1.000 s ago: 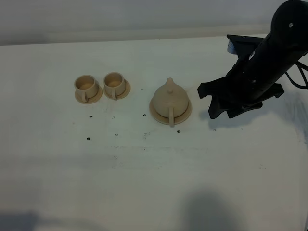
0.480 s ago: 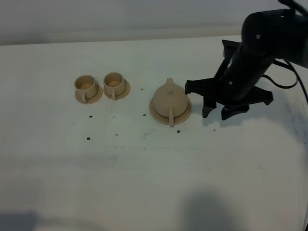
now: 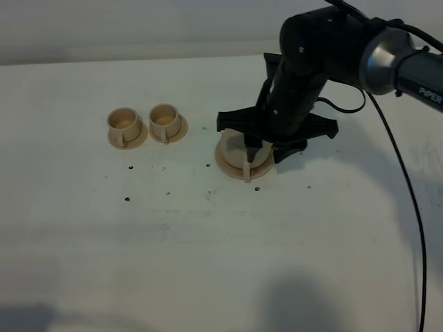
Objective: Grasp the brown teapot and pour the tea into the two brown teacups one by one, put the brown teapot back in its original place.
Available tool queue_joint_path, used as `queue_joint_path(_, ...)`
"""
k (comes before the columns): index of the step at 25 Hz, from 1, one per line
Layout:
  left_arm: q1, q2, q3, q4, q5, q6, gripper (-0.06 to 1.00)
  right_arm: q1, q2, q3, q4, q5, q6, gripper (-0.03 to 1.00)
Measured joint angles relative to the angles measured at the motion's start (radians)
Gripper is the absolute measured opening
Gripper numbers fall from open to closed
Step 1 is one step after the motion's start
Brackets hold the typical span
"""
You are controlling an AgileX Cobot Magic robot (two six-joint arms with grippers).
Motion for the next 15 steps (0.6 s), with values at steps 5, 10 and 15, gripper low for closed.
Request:
queue_joint_path(5, 0.0, 0.0, 0.0, 0.006, 0.0, 0.0, 0.59, 0.0, 0.091, -0.1, 0.041, 0.061, 0.024, 0.43)
queue_joint_path(10, 0.0, 0.0, 0.0, 0.006, 0.0, 0.0, 0.59, 0.0, 0.157, -0.176, 0.065, 0.097, 0.029, 0.43)
queue_joint_path(15, 0.0, 0.0, 0.0, 0.006, 0.0, 0.0, 0.59, 0.0, 0.163, -0.182, 0.074, 0.102, 0.029, 0.43)
